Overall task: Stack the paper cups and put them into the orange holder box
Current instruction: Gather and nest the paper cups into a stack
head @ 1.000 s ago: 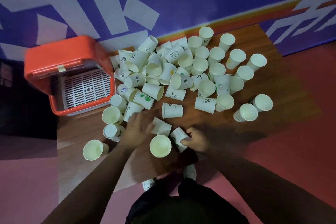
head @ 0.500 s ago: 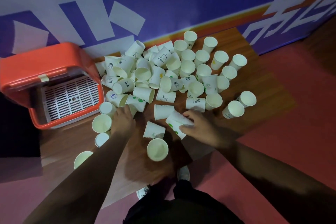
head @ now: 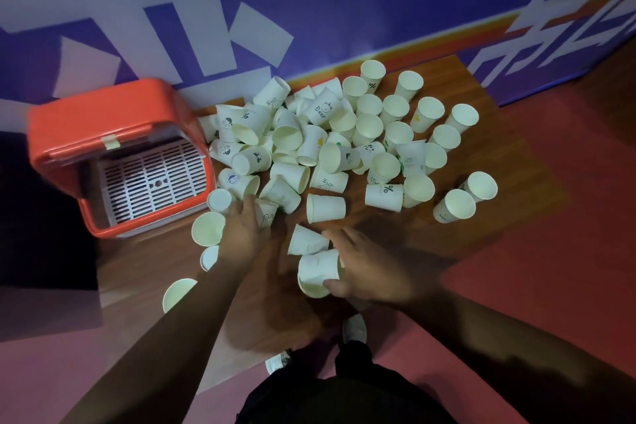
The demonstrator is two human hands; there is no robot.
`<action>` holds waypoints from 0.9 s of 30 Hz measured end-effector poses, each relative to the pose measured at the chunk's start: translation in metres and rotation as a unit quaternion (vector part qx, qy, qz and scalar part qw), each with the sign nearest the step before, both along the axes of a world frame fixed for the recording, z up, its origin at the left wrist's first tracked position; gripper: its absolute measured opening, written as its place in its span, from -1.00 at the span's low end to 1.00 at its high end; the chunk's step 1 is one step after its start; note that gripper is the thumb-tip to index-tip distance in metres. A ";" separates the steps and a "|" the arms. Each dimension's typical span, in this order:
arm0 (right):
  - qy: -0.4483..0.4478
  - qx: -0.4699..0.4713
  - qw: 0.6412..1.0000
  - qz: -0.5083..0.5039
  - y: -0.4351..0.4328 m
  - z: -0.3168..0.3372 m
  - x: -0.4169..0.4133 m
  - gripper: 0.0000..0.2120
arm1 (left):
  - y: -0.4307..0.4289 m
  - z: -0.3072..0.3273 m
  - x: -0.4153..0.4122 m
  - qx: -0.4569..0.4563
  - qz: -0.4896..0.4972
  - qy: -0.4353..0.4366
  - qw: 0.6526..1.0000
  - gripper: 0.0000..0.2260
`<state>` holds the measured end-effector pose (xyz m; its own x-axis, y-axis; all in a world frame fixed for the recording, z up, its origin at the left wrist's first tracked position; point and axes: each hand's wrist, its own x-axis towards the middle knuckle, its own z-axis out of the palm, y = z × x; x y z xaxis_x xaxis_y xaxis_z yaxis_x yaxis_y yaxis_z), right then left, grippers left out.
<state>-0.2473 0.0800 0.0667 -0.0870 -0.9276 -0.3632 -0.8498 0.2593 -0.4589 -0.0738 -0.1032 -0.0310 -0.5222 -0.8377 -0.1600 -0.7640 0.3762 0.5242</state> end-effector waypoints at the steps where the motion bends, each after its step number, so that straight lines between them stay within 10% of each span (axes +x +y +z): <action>1: 0.010 0.001 1.000 0.009 -0.002 -0.003 0.004 -0.13 | 0.003 0.006 0.005 0.018 0.025 0.028 0.999 -0.38; 19: 0.191 -0.019 0.967 0.165 -0.030 -0.025 0.036 -0.03 | 0.020 0.071 0.054 0.240 0.117 0.315 0.911 -0.35; 27: -0.049 0.011 0.994 -0.094 -0.003 -0.032 -0.004 0.00 | 0.051 0.065 0.048 0.282 0.002 0.304 0.910 -0.24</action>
